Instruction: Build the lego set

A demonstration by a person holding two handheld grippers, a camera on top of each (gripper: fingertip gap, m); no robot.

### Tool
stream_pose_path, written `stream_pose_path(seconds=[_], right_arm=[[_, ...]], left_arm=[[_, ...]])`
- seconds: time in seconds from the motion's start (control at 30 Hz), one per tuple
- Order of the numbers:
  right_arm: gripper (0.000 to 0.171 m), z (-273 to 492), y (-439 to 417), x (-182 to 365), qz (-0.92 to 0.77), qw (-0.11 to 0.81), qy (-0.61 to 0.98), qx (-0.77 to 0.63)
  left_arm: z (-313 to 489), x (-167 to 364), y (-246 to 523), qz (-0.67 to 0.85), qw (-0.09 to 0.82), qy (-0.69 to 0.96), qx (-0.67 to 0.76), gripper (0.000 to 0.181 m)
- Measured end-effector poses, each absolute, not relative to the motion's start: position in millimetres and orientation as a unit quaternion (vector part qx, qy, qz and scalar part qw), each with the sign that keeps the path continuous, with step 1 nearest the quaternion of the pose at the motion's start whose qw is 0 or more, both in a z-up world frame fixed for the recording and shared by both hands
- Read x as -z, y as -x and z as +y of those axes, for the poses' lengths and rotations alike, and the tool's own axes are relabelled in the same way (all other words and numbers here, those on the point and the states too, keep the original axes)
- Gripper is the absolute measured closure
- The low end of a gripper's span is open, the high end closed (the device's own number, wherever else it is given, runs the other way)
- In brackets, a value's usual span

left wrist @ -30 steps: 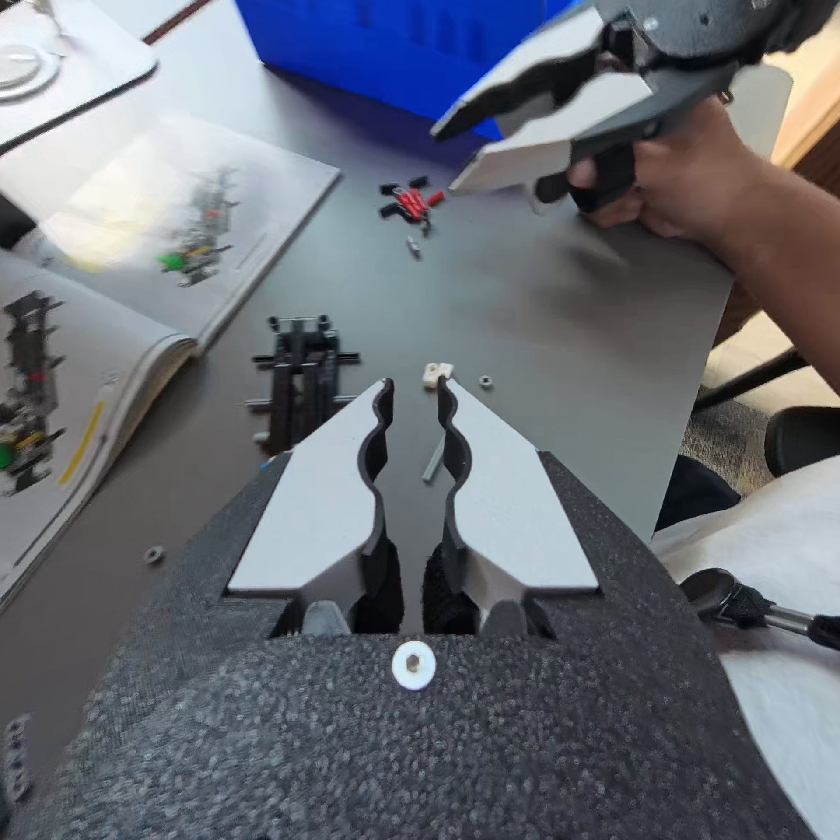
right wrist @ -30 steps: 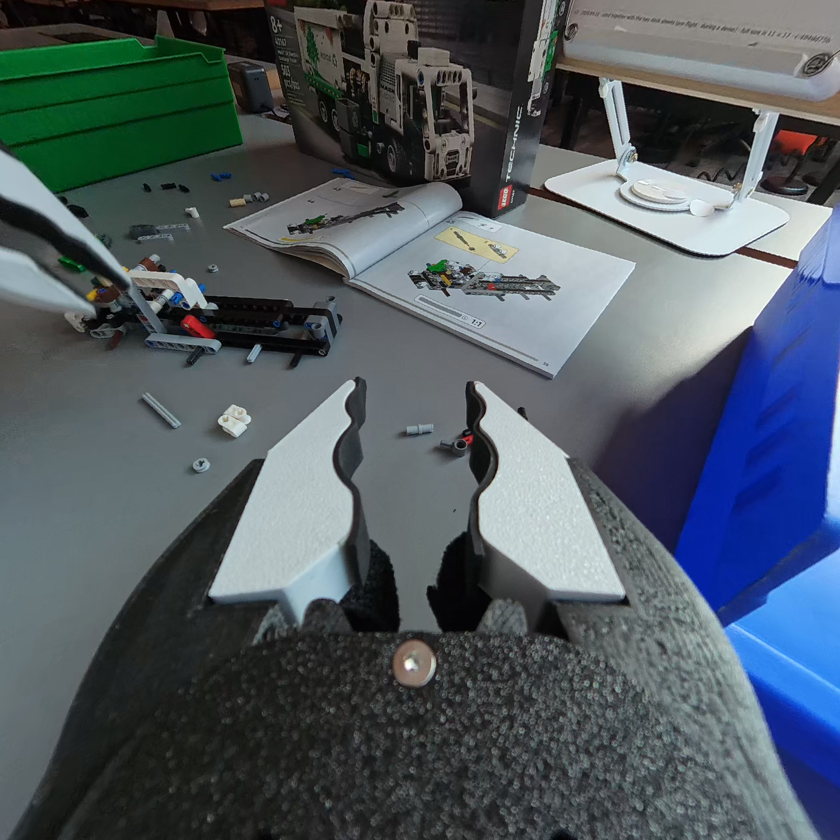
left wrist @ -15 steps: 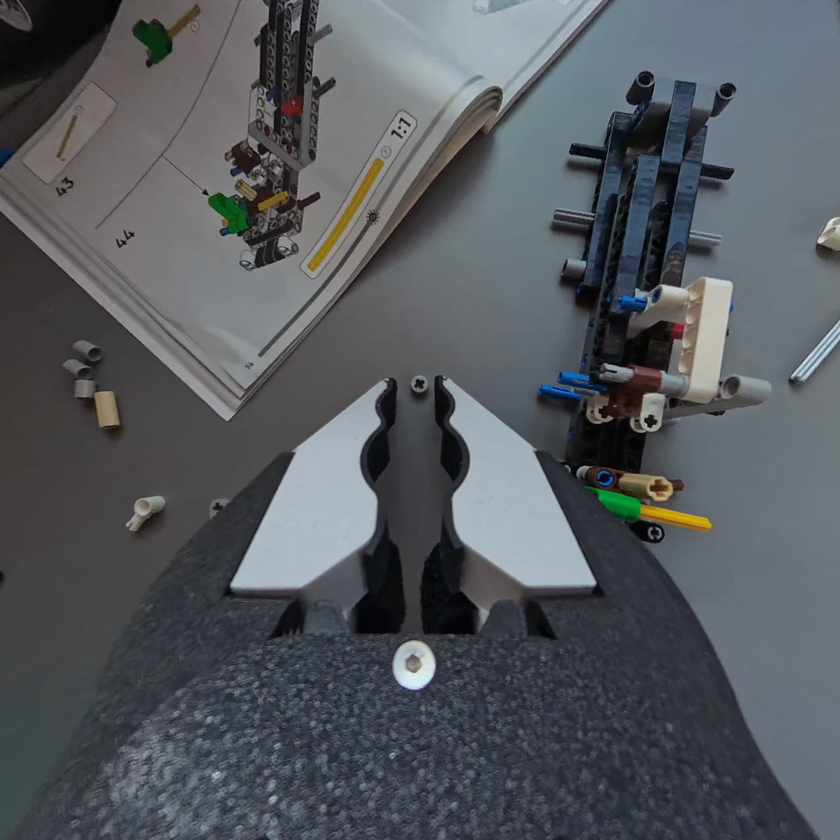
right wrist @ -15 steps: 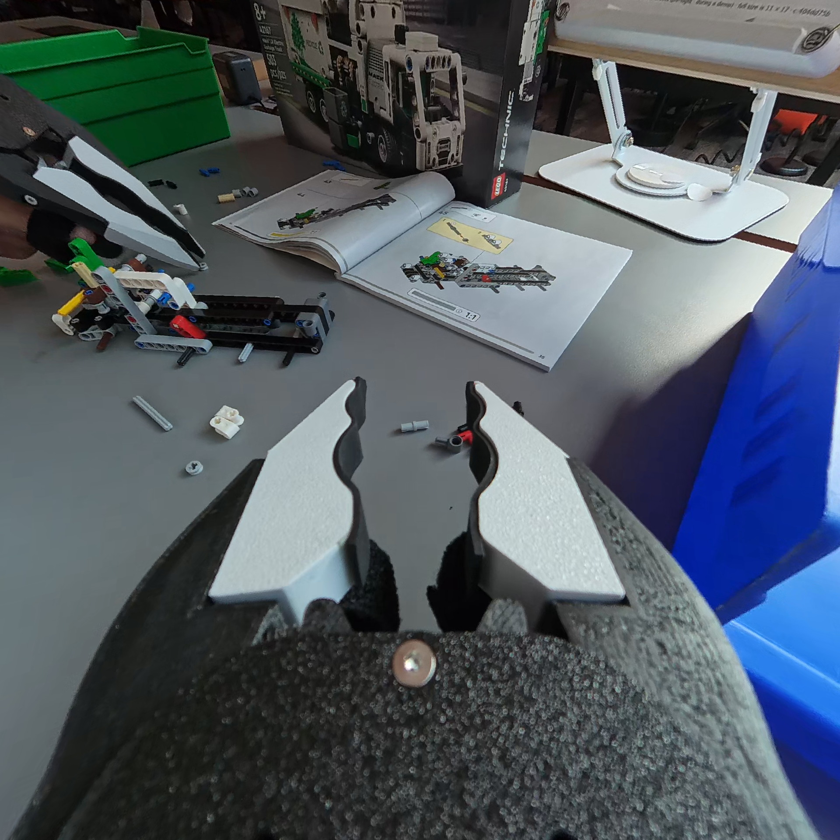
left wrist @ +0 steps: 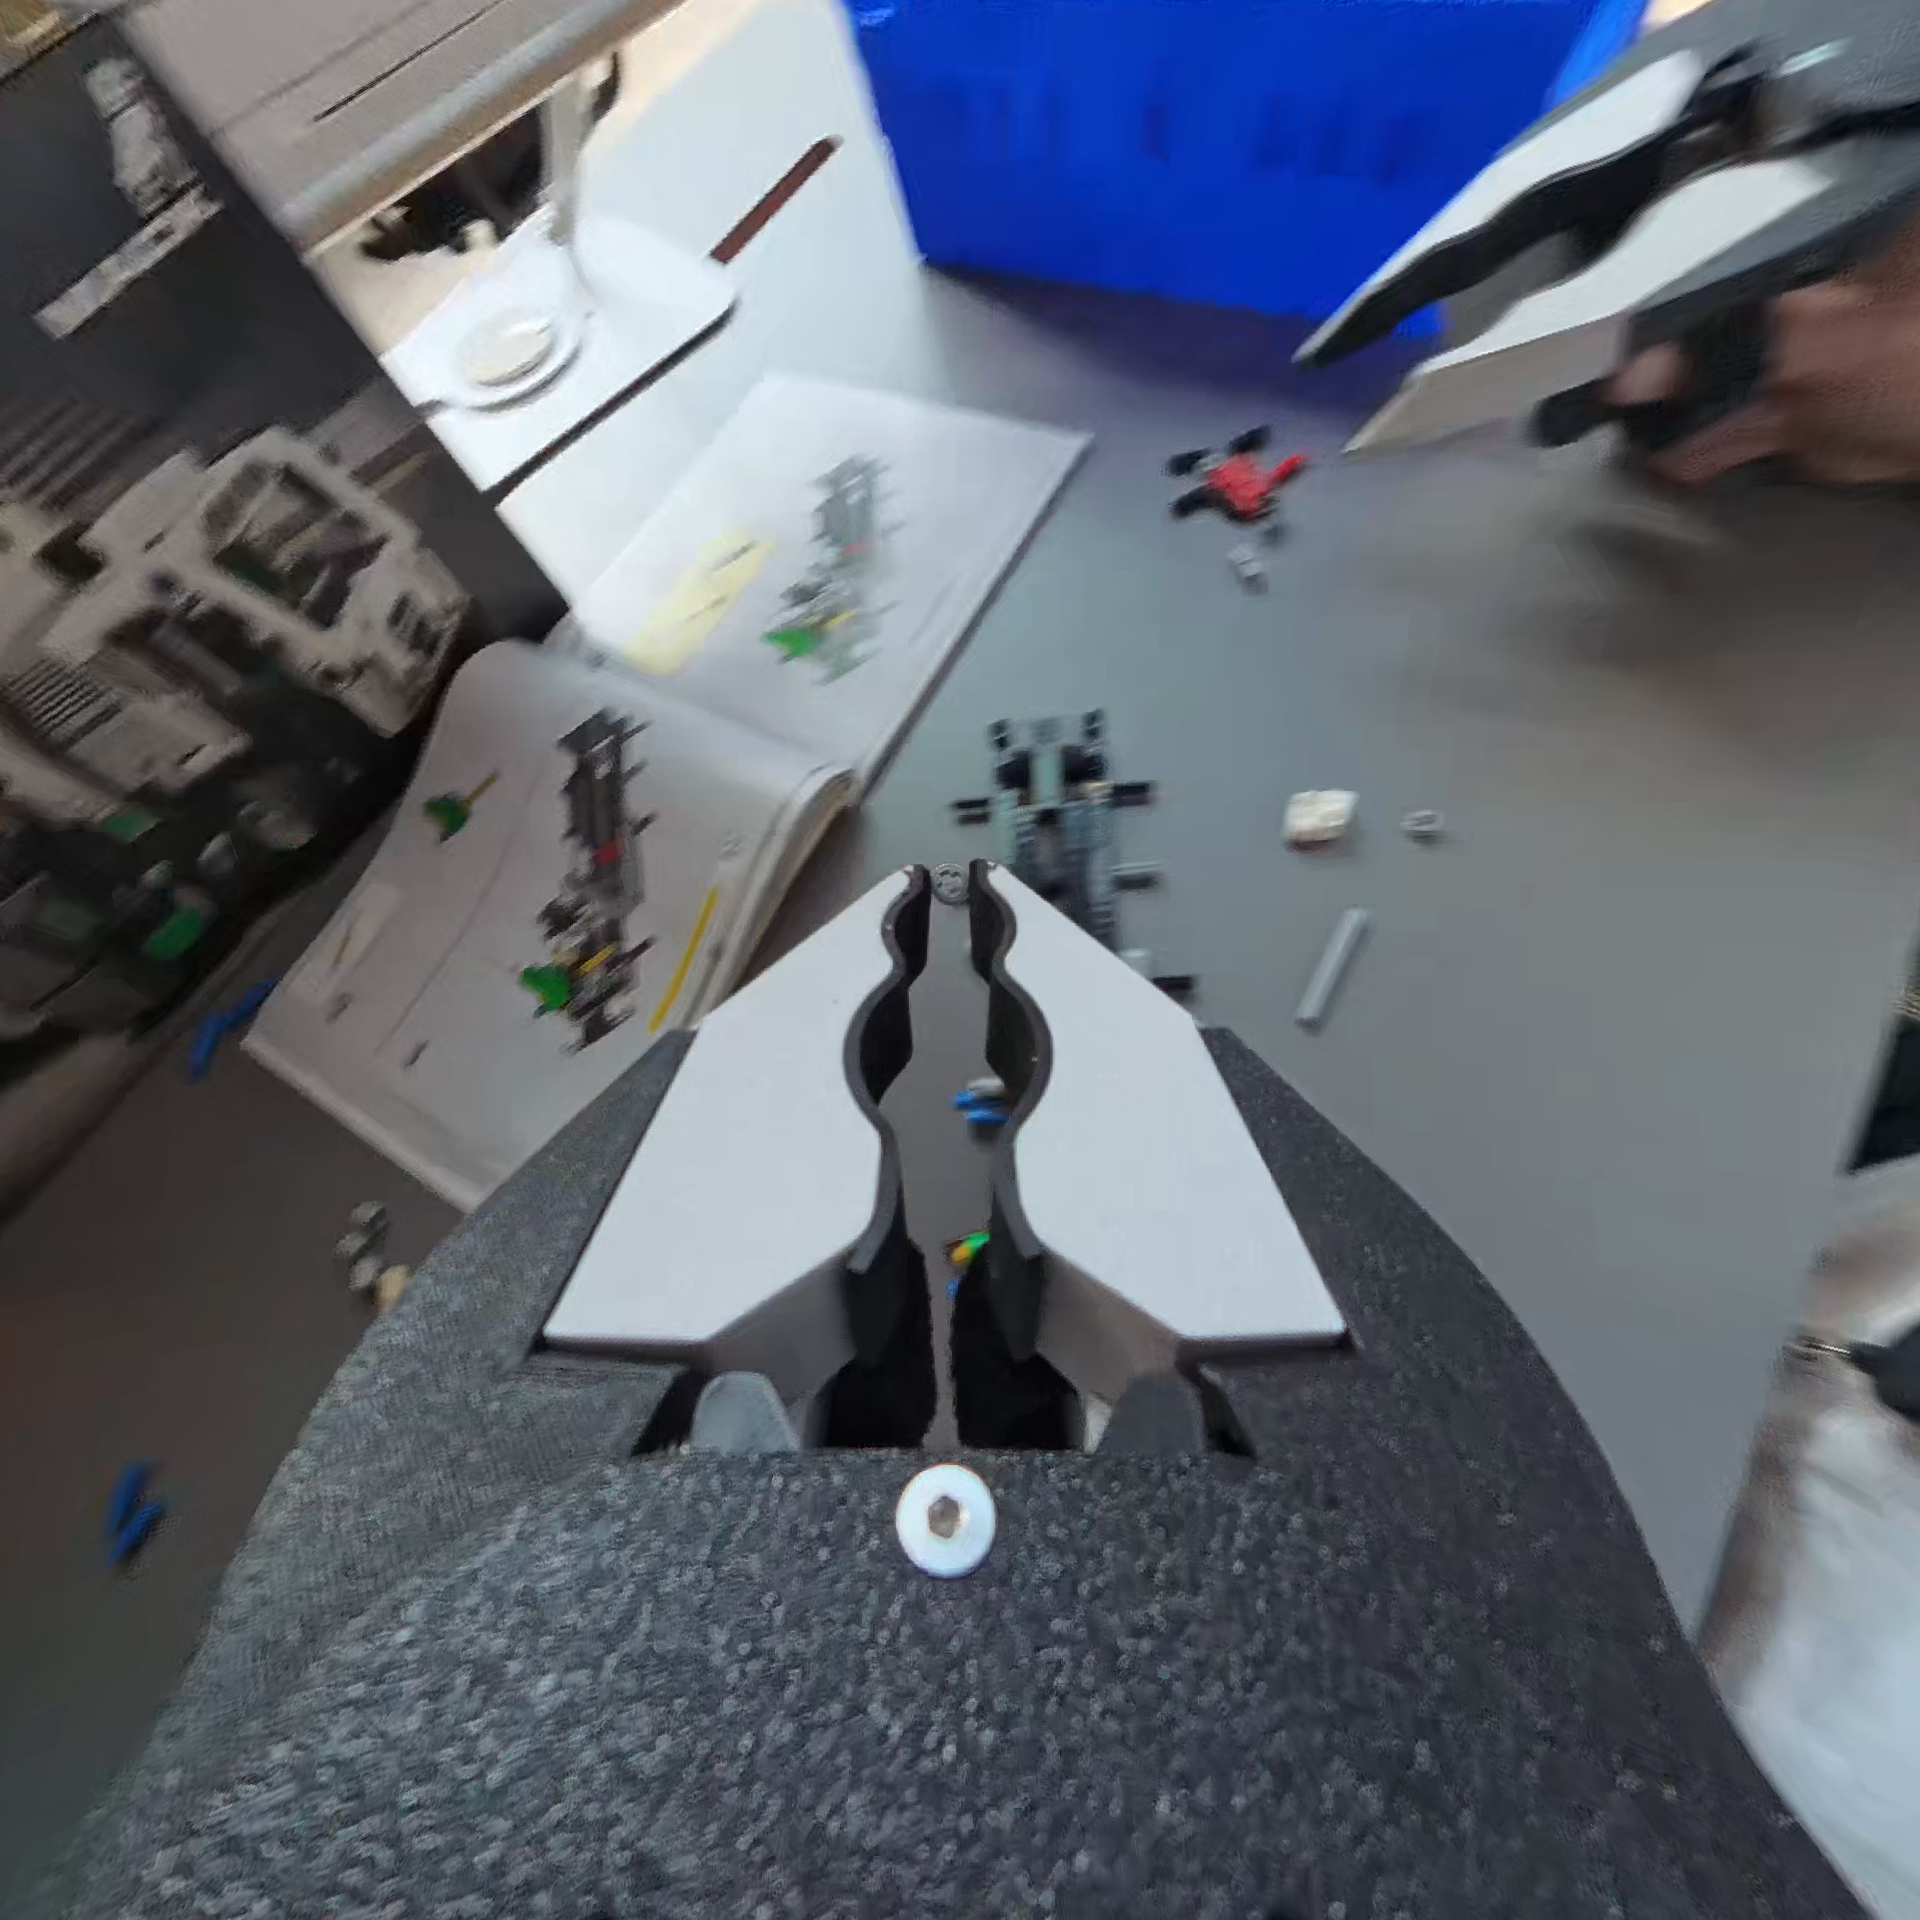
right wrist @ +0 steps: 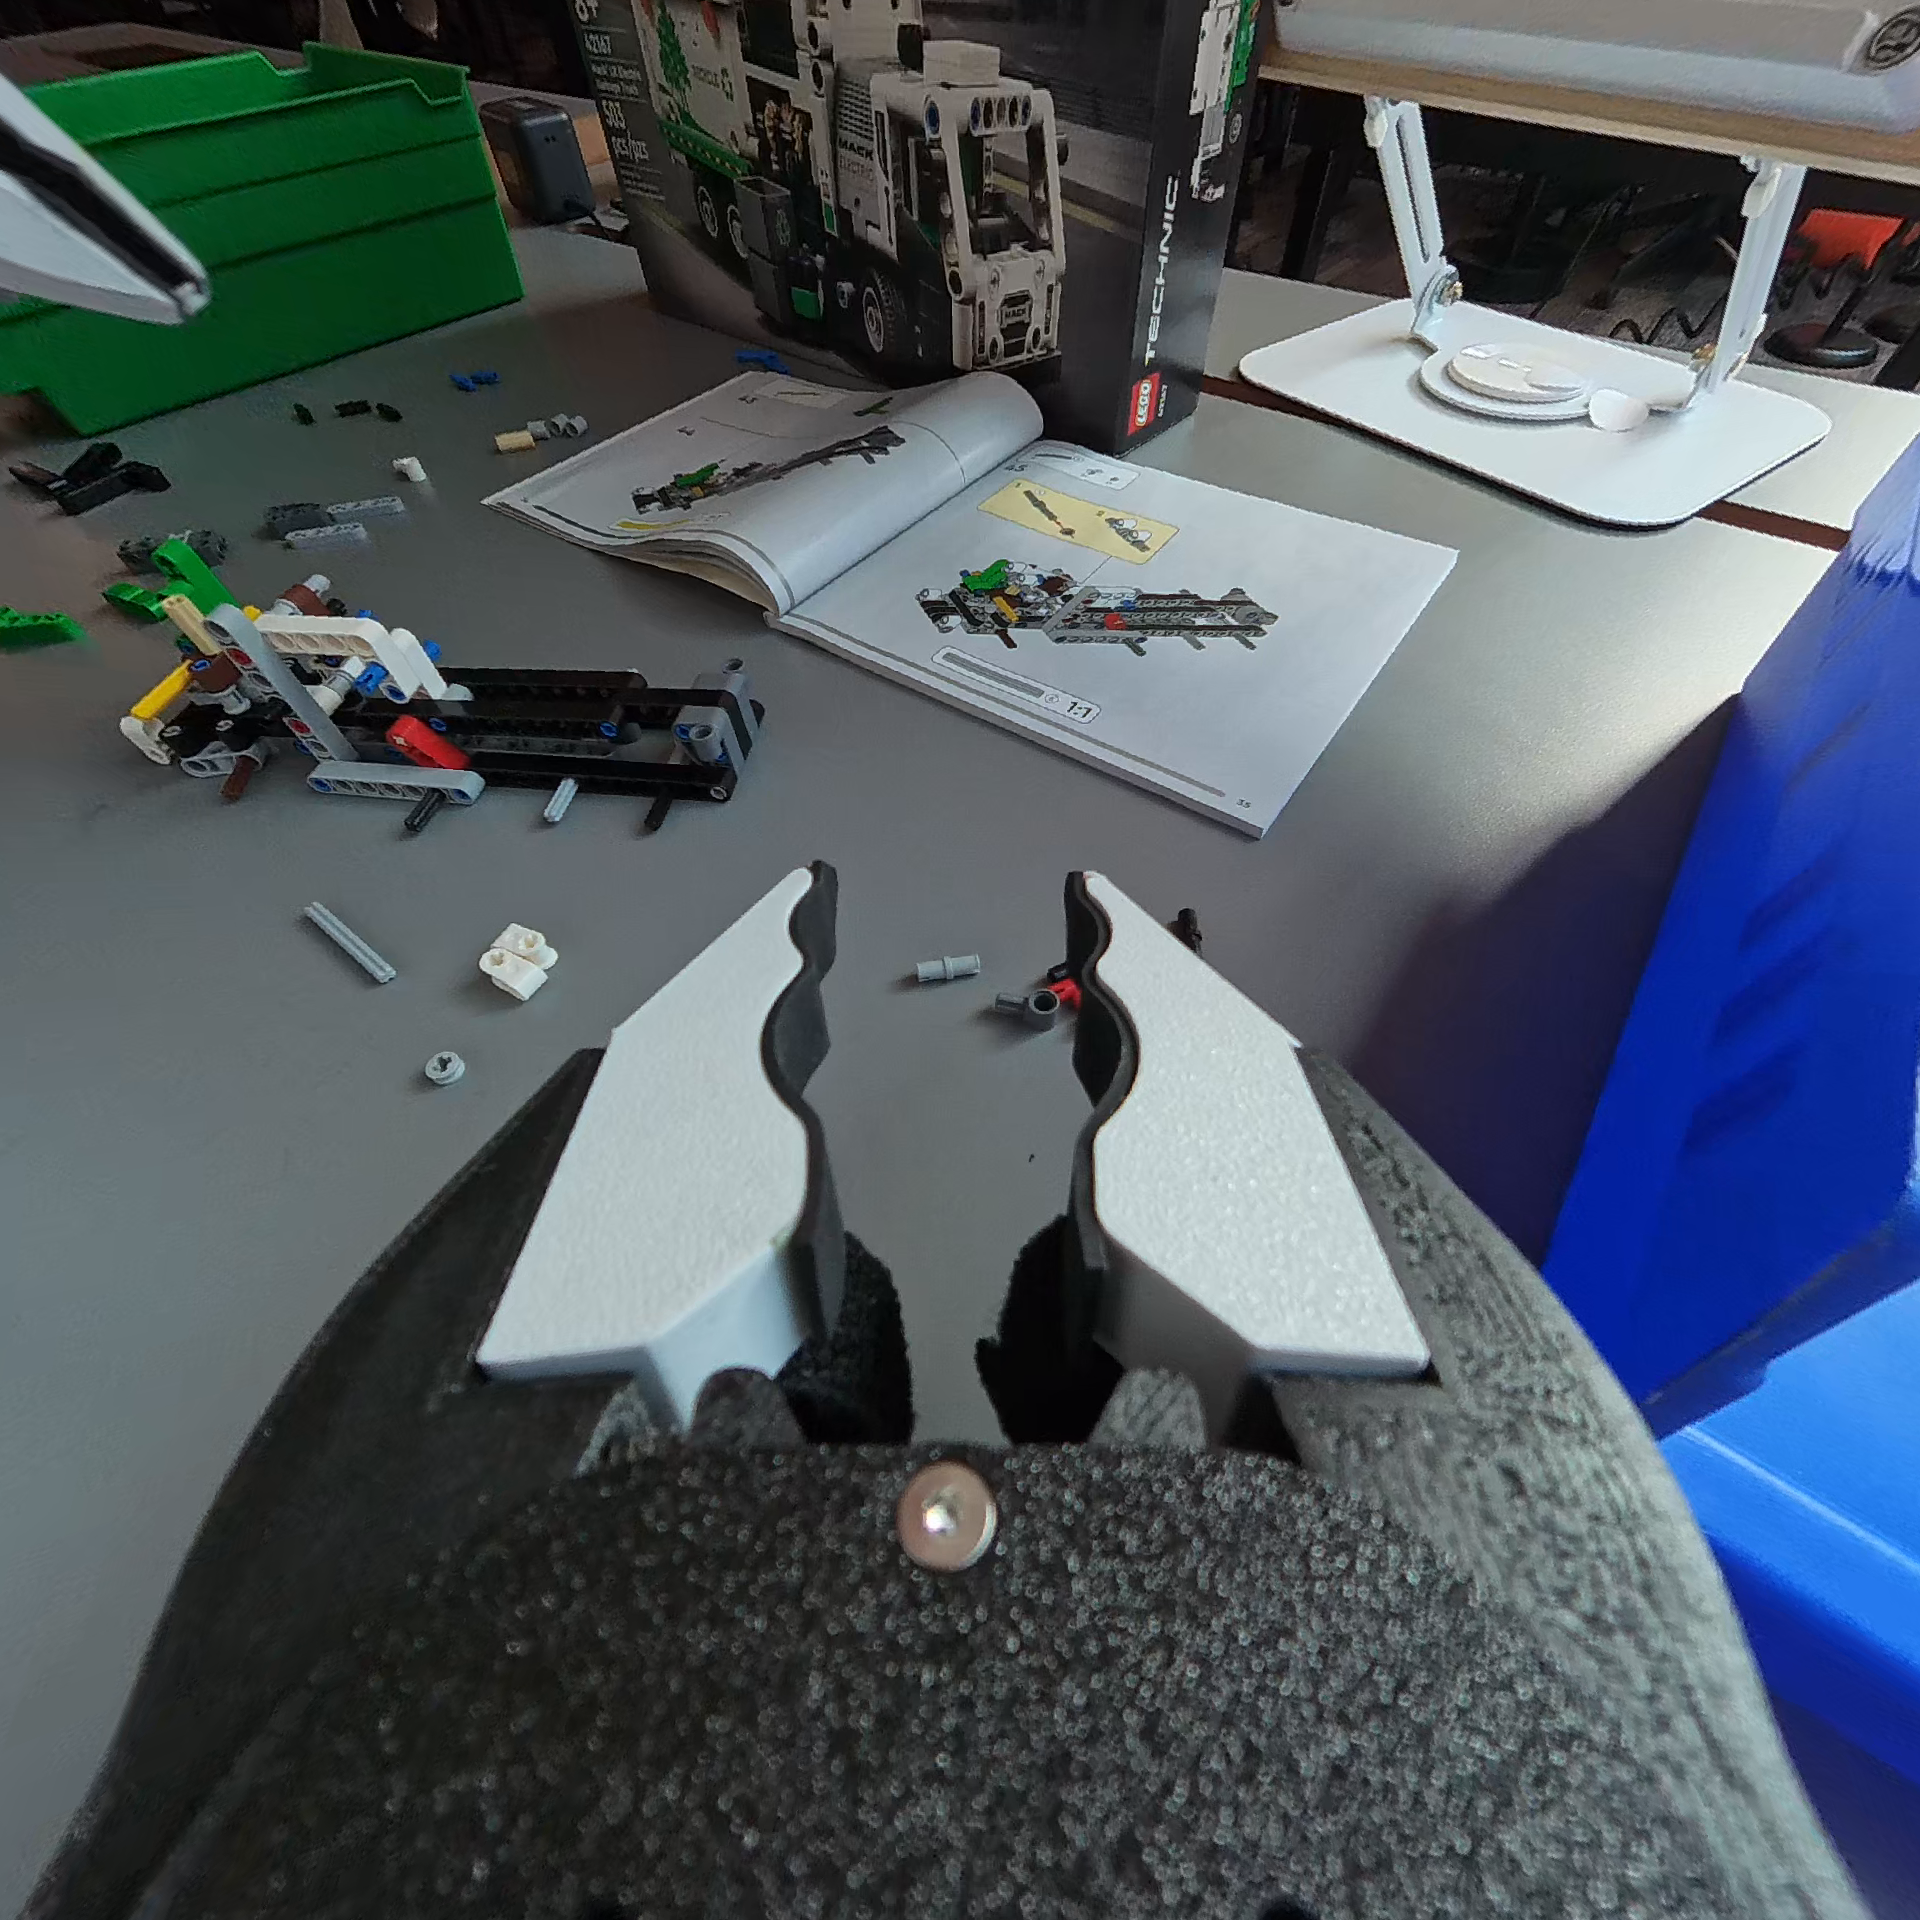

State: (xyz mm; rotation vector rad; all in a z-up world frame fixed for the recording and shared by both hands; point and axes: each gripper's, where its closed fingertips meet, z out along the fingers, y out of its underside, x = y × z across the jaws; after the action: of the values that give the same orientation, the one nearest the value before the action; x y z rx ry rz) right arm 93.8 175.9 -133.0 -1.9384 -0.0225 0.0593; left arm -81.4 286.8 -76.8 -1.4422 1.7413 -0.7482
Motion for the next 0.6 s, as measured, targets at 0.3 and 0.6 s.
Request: stream_pose_path(seconds=[0.3,0.6], right_arm=[[0.127,174.0,-93.2,128.4,-0.009,0.578,0.815,-0.036],[0.127,172.6,-93.1,125.4,-0.007,0.585,0.809,-0.048]], left_arm=[[136.3,163.7,54.3,0.774,0.192,0.498,0.342,0.175],[139.0,190.4,47.4,0.777,0.191,0.512,0.314,0.175]])
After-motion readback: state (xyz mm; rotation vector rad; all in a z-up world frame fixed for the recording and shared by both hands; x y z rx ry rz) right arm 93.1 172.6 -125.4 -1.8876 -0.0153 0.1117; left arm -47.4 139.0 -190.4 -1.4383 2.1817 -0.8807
